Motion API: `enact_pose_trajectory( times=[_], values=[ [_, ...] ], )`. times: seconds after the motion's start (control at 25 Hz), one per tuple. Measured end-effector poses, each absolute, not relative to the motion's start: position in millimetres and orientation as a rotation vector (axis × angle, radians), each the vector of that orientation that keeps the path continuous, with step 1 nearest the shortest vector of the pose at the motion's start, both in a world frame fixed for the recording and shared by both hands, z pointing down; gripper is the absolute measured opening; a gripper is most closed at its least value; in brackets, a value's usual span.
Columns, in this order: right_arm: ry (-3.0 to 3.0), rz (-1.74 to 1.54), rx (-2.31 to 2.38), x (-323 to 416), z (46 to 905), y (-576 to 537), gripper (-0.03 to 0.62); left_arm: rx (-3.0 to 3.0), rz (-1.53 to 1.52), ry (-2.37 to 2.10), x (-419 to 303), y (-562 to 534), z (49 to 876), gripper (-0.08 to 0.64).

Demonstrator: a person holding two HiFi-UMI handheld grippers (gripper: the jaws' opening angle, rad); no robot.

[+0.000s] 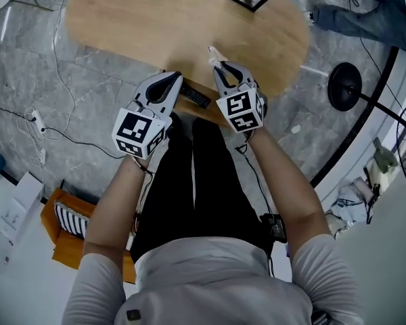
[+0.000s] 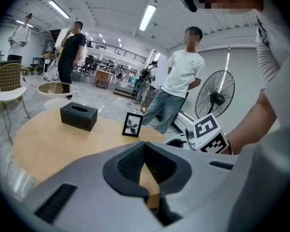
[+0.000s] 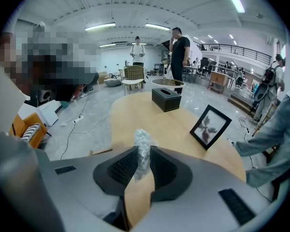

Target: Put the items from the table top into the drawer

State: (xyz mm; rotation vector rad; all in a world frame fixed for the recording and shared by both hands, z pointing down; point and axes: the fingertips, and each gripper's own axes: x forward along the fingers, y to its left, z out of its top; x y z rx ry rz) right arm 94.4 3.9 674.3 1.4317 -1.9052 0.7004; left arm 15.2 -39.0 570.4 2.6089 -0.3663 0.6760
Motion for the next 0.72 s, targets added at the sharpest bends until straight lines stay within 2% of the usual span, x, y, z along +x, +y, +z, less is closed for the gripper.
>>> enact_pose_trajectory(
  times=[0.72],
  values=[
    [-1.856, 0.806, 1.384, 3, 767, 114, 0.095, 2.57, 0.773, -0.246, -57, 31, 649, 0.009]
  ],
)
